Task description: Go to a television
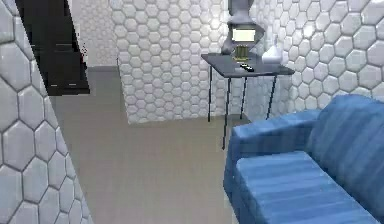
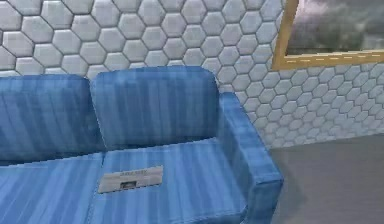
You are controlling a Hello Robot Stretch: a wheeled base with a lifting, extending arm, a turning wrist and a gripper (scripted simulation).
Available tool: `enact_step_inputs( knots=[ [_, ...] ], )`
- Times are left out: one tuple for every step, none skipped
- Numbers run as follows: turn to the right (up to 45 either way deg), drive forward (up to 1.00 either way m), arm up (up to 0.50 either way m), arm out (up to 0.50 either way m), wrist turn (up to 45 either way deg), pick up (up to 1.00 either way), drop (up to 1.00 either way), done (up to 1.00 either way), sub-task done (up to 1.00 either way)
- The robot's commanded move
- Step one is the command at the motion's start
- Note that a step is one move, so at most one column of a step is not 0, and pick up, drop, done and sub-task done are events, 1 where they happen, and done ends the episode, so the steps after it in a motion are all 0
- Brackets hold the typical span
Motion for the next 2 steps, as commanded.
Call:
enact_step_inputs(
  knots=[
    [0.0,0.95,0.0,0.0,0.0,0.0,0.0,0.0,0.0],
    [-39.0,0.0,0.0,0.0,0.0,0.0,0.0,0.0,0.0]
  ],
)
